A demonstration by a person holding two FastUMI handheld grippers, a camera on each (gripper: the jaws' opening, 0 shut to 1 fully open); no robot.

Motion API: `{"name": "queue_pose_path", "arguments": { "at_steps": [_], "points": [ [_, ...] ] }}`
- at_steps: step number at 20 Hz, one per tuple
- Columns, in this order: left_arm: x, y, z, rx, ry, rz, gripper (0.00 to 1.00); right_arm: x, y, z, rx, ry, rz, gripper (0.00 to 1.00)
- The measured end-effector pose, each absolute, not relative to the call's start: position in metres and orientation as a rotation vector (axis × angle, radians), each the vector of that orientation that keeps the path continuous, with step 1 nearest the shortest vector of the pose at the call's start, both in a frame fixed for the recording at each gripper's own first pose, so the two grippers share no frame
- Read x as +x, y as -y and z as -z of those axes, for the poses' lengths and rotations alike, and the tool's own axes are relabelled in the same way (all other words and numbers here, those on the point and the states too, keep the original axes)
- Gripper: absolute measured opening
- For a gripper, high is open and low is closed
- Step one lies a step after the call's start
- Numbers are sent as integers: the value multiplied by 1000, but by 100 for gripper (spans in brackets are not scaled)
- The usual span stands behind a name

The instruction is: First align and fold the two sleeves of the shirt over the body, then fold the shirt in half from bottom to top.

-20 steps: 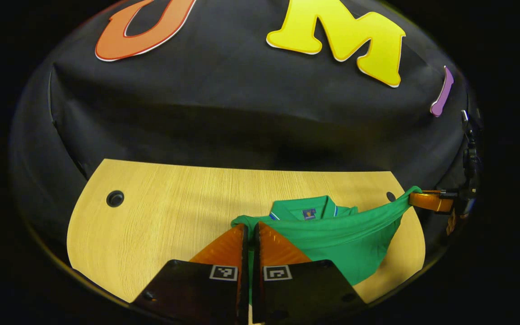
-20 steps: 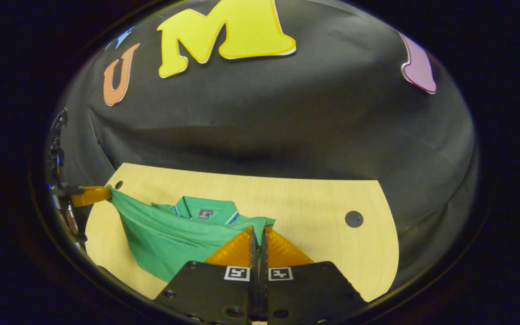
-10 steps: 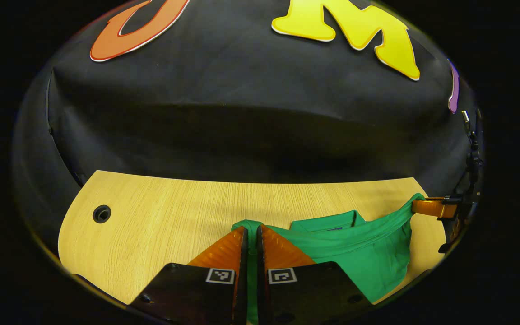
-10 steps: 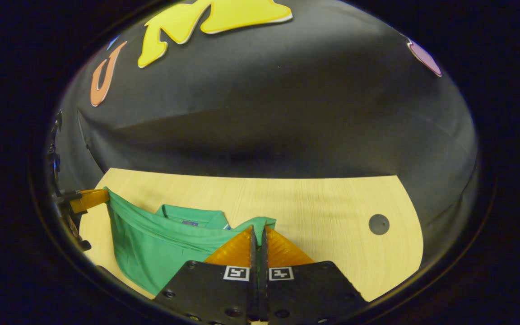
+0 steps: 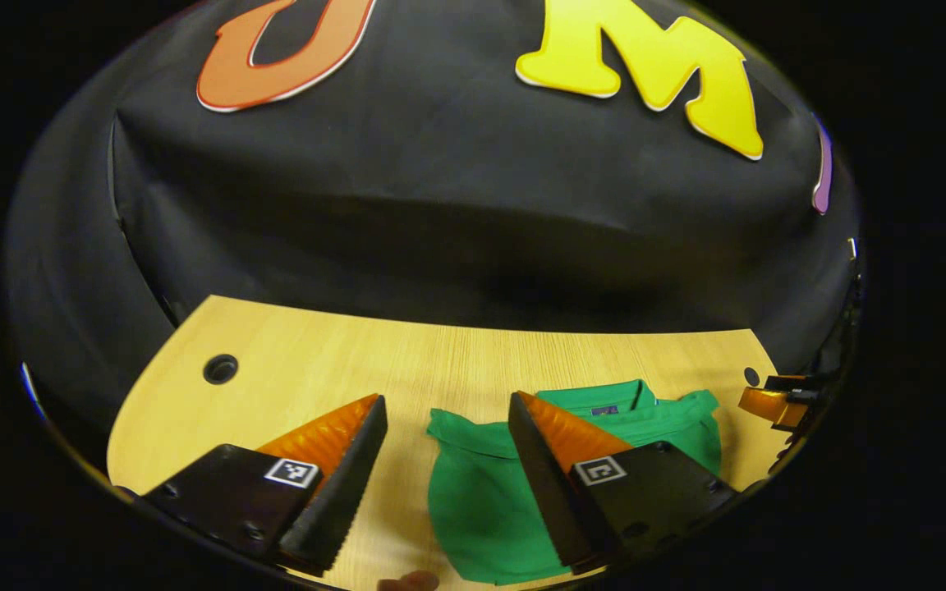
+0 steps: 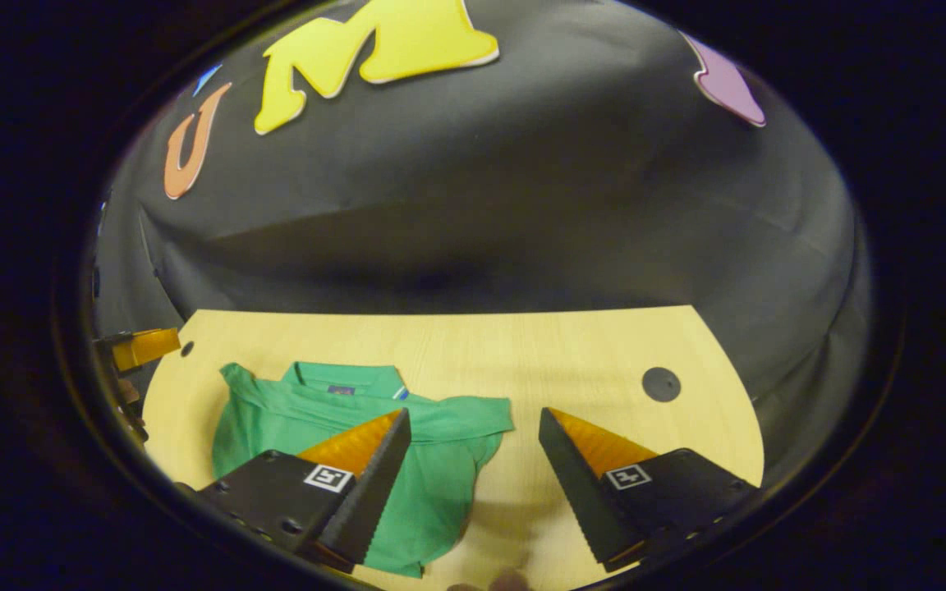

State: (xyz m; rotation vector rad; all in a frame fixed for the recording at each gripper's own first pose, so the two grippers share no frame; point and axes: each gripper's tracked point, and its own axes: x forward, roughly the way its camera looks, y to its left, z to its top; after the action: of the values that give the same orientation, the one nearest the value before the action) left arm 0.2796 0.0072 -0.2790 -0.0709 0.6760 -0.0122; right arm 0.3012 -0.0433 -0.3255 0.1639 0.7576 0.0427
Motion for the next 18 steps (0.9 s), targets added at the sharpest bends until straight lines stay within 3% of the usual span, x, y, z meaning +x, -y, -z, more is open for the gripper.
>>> {"name": "queue_pose_path", "arguments": {
  "at_steps": [3, 4, 5, 9, 11, 15, 18],
  "points": [
    [260, 4, 221, -55, -570, 32, 100, 277, 42, 266, 145, -647, -41, 93],
    [251, 7, 198, -58, -535, 32, 100, 265, 39, 242, 145, -607, -43, 96],
    [247, 7, 179, -58, -504, 22, 100, 251, 37, 216, 148, -562, -44, 93],
    [186, 23, 86, -38, -376, 10, 100, 180, 30, 116, 132, -401, -37, 96],
    [157, 33, 43, -17, -305, 31, 100, 143, 30, 68, 141, -318, -16, 92],
    [94, 41, 3, -22, -229, 34, 100, 77, 35, 1, 112, -203, 47, 96],
    [58, 50, -18, -49, -217, 58, 100, 39, 35, -34, 80, -135, 78, 92]
  ]
}}
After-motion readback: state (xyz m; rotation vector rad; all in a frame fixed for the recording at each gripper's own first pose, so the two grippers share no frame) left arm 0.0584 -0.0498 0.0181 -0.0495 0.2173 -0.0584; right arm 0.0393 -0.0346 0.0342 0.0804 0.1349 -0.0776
